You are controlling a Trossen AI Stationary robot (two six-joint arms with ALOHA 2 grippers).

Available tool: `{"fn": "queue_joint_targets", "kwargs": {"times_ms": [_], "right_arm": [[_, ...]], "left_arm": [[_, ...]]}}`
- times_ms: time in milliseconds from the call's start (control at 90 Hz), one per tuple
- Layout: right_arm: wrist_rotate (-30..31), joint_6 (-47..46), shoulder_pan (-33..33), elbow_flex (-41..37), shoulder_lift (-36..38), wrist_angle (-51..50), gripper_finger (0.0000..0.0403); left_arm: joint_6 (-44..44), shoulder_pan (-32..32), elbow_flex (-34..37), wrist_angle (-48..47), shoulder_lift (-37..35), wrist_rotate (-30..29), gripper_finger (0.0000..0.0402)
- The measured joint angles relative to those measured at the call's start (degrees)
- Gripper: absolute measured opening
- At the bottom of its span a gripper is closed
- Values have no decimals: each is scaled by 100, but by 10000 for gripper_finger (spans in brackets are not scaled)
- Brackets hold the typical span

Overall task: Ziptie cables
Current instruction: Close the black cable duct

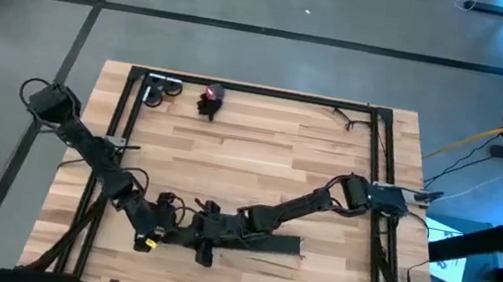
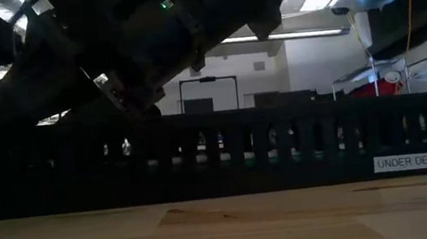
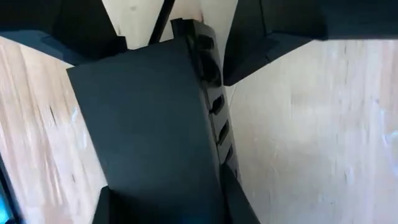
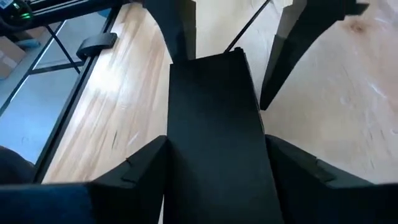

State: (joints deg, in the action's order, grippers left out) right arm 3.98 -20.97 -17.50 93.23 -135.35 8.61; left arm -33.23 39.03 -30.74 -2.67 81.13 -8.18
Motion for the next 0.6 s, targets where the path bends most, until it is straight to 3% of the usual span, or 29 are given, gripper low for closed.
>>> {"fn": "queue_joint_targets", "kwargs": {"times_ms": [200,489,600], "right_arm": [[-10,-29,47,9,9,-120,223],[-47,-11,60,6,13,-202,223],[-81,12,55,4,13,-199,223]], "left_arm": [[-827,107,-518,-1759,-433,242,253],[-1634,442,-533,-2236,-774,127,237],[-1844,648,-364,-1934,-634,-210,235]]}}
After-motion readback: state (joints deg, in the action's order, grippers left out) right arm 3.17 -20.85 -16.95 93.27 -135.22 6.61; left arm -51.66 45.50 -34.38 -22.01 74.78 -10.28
